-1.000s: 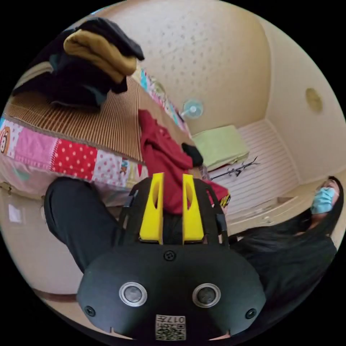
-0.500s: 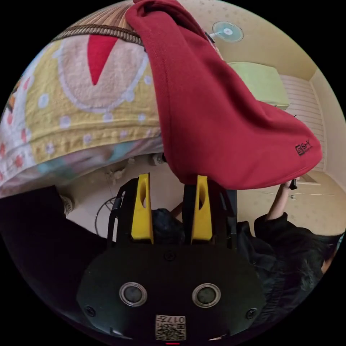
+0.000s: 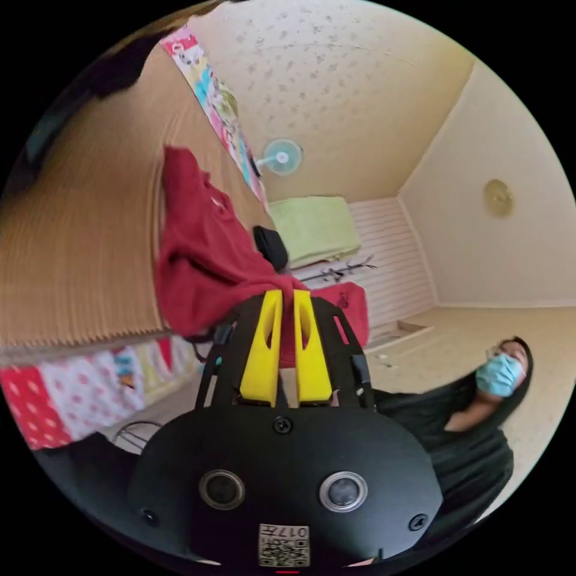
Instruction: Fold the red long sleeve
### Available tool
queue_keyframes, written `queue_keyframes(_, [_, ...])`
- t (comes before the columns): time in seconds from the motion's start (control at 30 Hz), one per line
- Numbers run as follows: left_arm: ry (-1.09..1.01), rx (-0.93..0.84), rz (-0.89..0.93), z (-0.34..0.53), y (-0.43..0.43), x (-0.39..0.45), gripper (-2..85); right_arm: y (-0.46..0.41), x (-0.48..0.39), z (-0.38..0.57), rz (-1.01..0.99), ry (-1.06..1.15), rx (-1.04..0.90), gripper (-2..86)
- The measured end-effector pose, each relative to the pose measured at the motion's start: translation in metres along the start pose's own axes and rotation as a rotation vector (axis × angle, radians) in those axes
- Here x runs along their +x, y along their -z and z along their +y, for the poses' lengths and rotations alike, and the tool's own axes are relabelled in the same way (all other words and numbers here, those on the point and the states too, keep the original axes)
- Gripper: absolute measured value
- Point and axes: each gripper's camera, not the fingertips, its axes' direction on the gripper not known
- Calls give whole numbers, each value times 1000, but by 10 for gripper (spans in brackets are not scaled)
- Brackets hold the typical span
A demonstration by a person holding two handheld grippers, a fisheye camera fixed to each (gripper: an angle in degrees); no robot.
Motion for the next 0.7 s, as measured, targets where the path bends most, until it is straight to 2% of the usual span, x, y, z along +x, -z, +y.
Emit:
queue_keyframes(0.03, [-6,20,-54,-9,4,1,71,0,7,-2,70,16,1,19])
queue_keyframes(0.1, [18,77,-193,-25,16,0,118,3,46,-3,367,-70,36,18])
queue_keyframes(0.2, [20,89,-238,-5,7,0,130,6,91,12,629,-251,13,17])
queue_keyframes(0.3, [71,40,-251,24,-23,-15,136,-7,108,32,673,-228,-64,16])
queue_keyframes(0.43, [86,164,-150,45,-33,-26,136,-16,114,44,662,-225,-85,16])
queue_keyframes(0.53, [-74,99,-119,35,-56,0,136,-21,114,49,635,-234,-93,16])
queue_keyframes(0.6, [-299,-35,-244,26,-87,39,138,-25,114,52,622,-239,-107,16])
queue_keyframes(0.7, [-522,-175,-445,19,-125,76,152,-31,113,55,596,-239,-128,17])
